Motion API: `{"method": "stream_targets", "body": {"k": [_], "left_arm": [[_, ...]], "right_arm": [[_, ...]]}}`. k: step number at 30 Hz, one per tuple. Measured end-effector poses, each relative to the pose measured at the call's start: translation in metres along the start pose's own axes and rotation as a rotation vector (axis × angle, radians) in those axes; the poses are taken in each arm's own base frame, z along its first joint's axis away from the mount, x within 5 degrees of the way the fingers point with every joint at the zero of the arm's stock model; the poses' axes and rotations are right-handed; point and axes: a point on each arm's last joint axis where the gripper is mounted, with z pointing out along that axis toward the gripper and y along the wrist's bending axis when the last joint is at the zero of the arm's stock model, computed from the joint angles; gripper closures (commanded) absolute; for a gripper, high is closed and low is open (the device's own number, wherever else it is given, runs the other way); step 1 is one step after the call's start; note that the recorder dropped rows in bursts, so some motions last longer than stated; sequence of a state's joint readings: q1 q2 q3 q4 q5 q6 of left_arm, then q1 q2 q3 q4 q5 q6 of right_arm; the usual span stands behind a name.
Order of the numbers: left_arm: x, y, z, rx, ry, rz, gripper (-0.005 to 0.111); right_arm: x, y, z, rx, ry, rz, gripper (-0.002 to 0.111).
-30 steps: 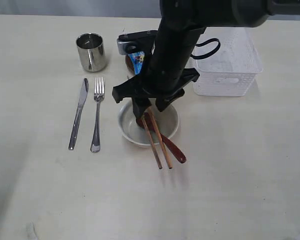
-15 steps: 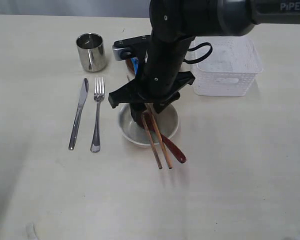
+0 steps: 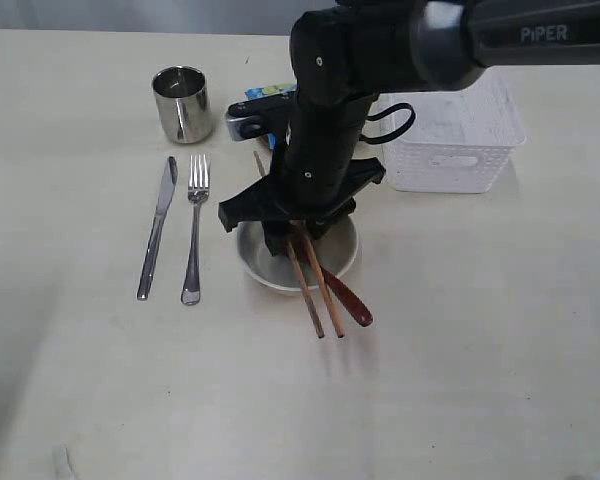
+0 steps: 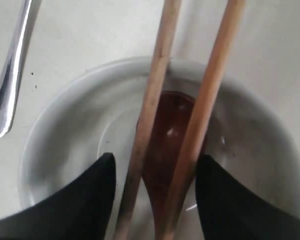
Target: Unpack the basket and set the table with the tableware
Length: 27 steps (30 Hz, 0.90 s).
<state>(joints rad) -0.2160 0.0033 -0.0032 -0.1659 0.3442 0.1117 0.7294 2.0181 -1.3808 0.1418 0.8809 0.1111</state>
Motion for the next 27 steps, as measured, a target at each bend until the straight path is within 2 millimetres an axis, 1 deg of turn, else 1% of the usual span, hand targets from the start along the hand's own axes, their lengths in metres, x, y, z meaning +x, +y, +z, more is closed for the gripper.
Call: {"method": "stream_targets", "body": {"k": [2,10,14,15,24,25,27], "left_arm": [[0.0,0.0,0.0,0.0,0.0,0.0,0.107],[0.0,0.0,0.0,0.0,0.0,0.0,0.107],[0.0,0.0,0.0,0.0,0.0,0.0,0.107],[0.0,0.0,0.0,0.0,0.0,0.0,0.107],[0.0,0.0,0.0,0.0,0.0,0.0,0.107],[0.0,0.0,0.0,0.0,0.0,0.0,0.107],[0.0,0.0,0.0,0.0,0.0,0.0,0.107]], "right_arm": [[-0.0002,0.0,0.0,0.0,-0.002,0.0,0.076],[-0.0006,0.0001,0.0,-0.001,-0.006,0.0,0.077],[-0.0006,0.0001,0.0,-0.001,-0.006,0.0,0.092],[-0.0006,0.0001,0.0,-0.001,-0.006,-0.003,0.095],[-0.0006,0.0,0.0,0.0,-0.006,-0.015,0.095],[-0.0006,0.0,0.0,0.0,-0.006,-0.017,0.093],[-0.0006,0.0,0.0,0.0,-0.006,-0.017,0.086]]}}
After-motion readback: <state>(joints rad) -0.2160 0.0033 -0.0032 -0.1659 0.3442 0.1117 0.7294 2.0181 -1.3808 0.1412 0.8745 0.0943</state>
